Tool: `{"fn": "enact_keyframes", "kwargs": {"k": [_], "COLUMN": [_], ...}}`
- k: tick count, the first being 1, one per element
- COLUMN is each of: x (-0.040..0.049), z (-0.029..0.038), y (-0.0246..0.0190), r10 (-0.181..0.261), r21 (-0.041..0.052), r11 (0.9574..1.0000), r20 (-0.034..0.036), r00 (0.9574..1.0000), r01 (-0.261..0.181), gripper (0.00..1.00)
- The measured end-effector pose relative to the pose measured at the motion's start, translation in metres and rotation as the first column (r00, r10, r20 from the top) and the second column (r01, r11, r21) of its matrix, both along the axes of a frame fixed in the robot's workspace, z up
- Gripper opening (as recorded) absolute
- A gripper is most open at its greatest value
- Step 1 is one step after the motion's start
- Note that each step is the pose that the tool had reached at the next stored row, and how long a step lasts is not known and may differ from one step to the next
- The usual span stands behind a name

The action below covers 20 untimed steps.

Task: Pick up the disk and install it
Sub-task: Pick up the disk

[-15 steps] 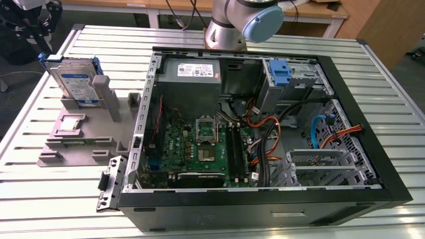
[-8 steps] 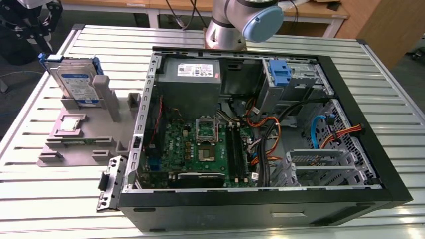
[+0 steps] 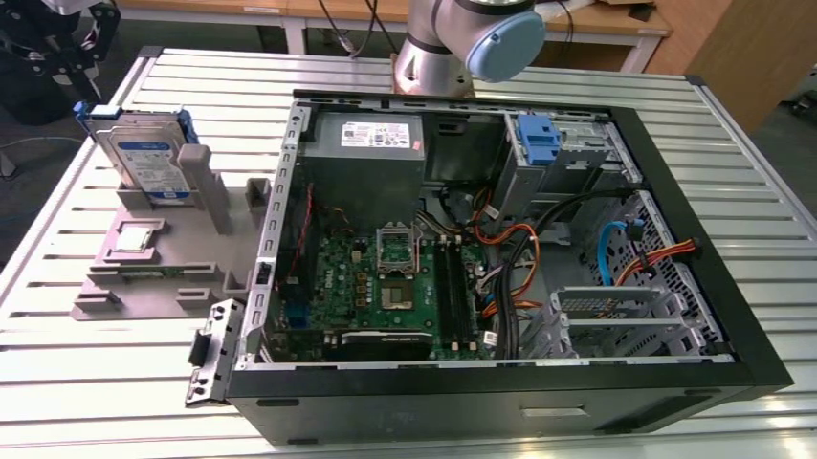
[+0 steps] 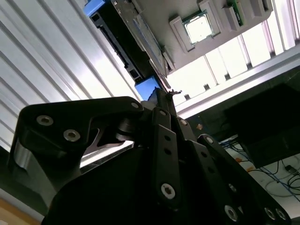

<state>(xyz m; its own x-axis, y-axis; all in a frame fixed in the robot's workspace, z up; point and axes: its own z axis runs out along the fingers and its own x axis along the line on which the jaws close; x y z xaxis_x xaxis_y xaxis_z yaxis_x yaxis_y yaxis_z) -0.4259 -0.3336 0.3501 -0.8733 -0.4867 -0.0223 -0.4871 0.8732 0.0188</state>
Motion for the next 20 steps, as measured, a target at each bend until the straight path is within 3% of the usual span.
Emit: {"fn": "enact_keyframes", "kwargs": {"k": [10,15,20], "x": [0.0000,0.0000,0.0000], "z": [0.0000,0.0000,0.0000], "y": [0.0000,0.0000,0.0000], "r10": [0.094,0.143,0.193], "r21": [0.0000,0.0000,0.0000], "r11": [0.9956,0.9897,0.9812], "r20": [0.0000,0.0000,0.0000], "r00": [0.9956,0.9897,0.9812], "r01": [-0.094,-0.143,-0.193], "gripper": [0.10,0.10,0.10]}}
